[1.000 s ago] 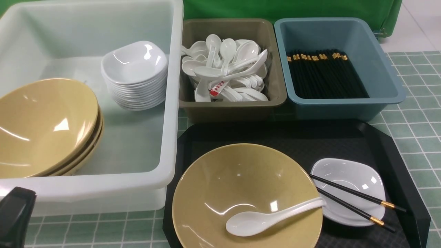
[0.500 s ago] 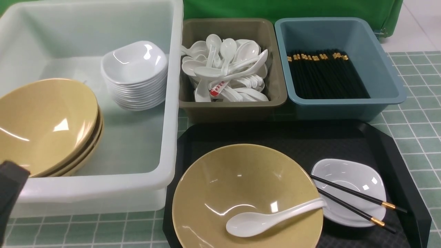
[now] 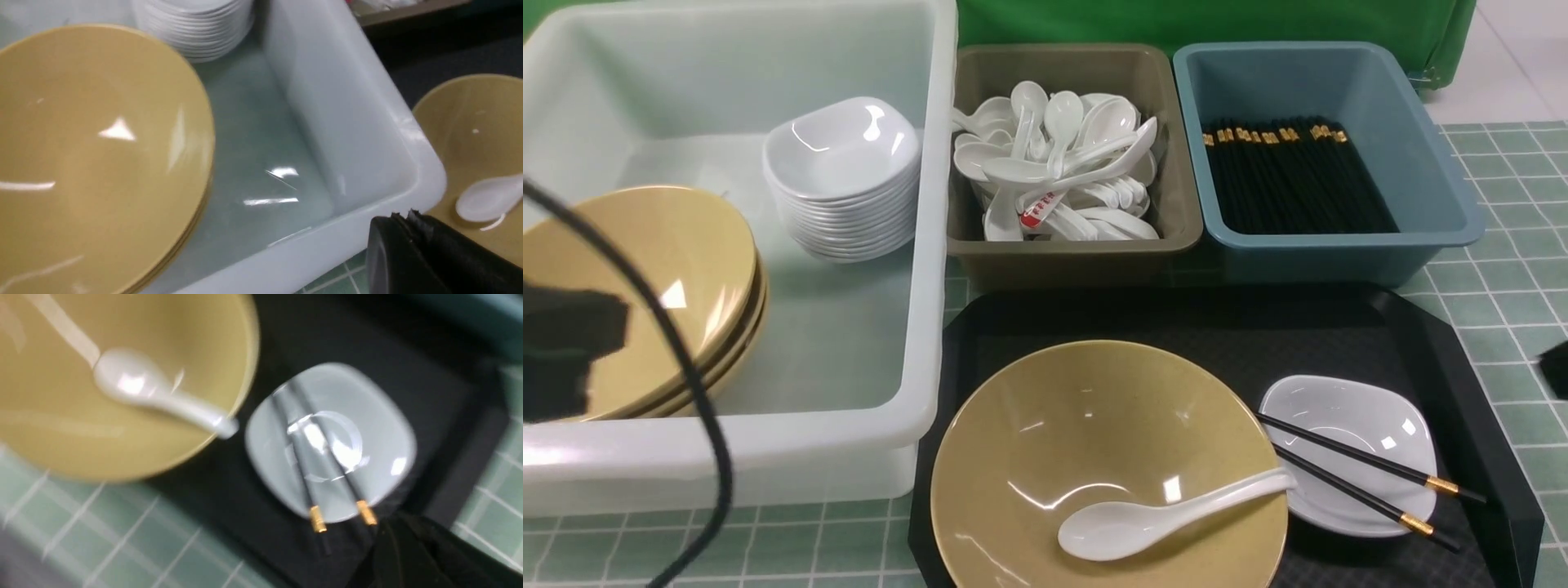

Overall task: On blue table put chopsticks spoon bowls plates into blue grey white boxes.
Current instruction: 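Move the grippers toward the tableware on the black tray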

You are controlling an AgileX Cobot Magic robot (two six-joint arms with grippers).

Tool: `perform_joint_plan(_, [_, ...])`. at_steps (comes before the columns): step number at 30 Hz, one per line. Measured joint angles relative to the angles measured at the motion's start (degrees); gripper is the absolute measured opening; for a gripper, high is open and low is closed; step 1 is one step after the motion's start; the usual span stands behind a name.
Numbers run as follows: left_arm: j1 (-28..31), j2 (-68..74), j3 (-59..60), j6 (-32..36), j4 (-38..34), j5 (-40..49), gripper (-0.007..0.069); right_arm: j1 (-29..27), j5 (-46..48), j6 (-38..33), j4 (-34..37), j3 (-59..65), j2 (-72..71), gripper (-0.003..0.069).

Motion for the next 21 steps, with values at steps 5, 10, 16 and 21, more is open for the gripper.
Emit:
perform_joint_plan(5, [-13.23,9.48,-2.06,3.77,-1.44,-0.27,-0.0013,8.11,-0.31,-1.95,-2.76,-0.39,9.93,0.0038])
perform_joint_plan(10, [-24.95,18.05,-3.68,4.55,-1.64,-3.22,-0.0013,12.11,-3.55,-1.33,-5.28,-0.39,17.18,0.0098])
perform_joint_plan(16, [-29.5,21.99,-3.91,5.58,-1.69,-4.64,-0.0013,12.37,-5.99,-2.79,-7.48,-0.39,23.02,0.0358])
perform_joint_plan(21, [-29.66,23.38,-3.91,6.21,-1.11,-5.3,-0.0013,12.37,-11.38,-9.26,-8.31,-0.39,28.07,0.0618])
